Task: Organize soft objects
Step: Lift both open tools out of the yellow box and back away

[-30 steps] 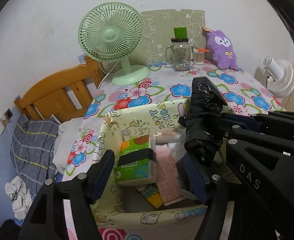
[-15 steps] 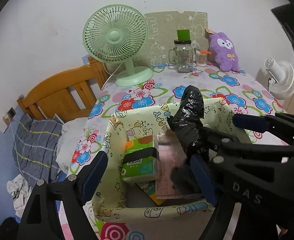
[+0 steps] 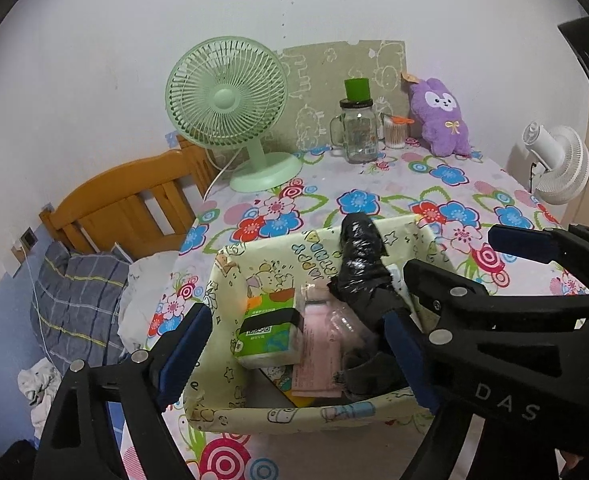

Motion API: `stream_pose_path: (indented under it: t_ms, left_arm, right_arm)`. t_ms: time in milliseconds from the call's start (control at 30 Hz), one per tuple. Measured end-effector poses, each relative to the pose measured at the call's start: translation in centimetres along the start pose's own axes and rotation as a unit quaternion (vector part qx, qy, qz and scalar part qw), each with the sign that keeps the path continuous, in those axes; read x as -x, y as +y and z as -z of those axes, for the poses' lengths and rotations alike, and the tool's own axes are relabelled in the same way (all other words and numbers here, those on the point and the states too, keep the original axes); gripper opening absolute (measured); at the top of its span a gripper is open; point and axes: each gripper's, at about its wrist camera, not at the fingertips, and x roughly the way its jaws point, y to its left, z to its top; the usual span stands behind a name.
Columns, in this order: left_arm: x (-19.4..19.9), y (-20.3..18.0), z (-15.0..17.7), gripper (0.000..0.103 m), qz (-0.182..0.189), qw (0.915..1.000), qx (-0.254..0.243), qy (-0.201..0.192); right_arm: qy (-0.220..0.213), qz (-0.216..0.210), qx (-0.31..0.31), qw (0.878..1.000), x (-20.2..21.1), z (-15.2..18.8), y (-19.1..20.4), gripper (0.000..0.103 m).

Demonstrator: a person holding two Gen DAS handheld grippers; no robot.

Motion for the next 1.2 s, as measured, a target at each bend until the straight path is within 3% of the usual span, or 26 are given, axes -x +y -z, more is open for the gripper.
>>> stream_pose_path:
  t_ms: [567, 1200]
  left_arm:
    - [2.8, -3.4, -0.9, 0.091, 0.022, 0.9994, 0.002, -0.026]
    - [8.3, -6.5, -1.5, 0.096, 0.041, 0.9968, 0.012, -0.068]
  right_arm:
    - [-0.039, 0.019, -0.020, 0.999, 4.7, 0.9, -2.9, 0.084]
    - [-0.102, 0.061, -0.042, 0.992, 12.7, 2.8, -6.4, 0.097]
